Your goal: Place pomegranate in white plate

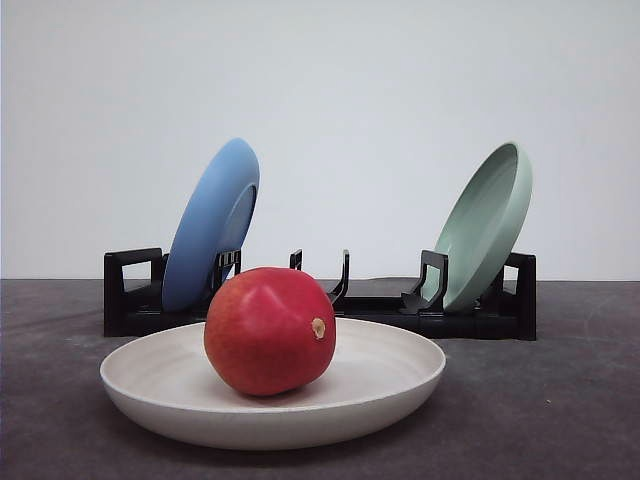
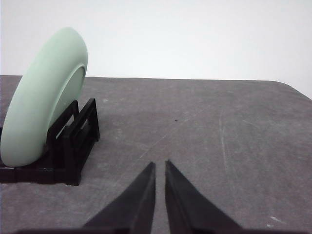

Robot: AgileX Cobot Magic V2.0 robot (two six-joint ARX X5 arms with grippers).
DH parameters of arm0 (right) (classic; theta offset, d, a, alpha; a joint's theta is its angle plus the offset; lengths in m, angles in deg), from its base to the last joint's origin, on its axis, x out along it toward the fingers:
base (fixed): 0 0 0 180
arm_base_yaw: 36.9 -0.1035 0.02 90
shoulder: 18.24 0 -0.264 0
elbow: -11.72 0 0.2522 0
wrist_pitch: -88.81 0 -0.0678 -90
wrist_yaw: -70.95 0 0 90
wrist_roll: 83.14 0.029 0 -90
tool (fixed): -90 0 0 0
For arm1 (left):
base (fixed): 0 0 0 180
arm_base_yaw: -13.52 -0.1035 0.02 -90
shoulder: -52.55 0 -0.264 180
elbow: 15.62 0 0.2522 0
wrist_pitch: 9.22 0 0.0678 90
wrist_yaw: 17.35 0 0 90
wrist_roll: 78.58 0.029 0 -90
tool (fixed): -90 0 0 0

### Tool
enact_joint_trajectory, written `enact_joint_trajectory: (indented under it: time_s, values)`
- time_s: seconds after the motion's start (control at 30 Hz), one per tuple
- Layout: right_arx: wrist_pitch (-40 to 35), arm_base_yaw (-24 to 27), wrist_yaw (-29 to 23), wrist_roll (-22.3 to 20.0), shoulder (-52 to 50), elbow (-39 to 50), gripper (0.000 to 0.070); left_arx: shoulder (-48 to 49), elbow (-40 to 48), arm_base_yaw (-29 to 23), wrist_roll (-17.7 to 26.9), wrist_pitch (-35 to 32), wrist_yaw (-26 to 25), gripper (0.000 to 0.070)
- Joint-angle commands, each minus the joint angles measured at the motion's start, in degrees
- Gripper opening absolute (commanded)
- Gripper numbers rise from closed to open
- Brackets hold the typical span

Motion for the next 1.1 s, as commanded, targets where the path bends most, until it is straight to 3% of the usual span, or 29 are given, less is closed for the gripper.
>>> enact_joint_trajectory:
  time_s: [0.0, 1.07]
  values:
    - [-0.6, 0.0, -0.1, -0.4, 0.1, 0.2, 0.0031, 0.1, 0.5, 0.0, 0.8, -0.6, 0.2, 0.0000]
    - [-0.6, 0.0, -0.1, -0.4, 0.1, 0.2, 0.0031, 0.1, 0.5, 0.0, 0.8, -0.6, 0.2, 0.0000]
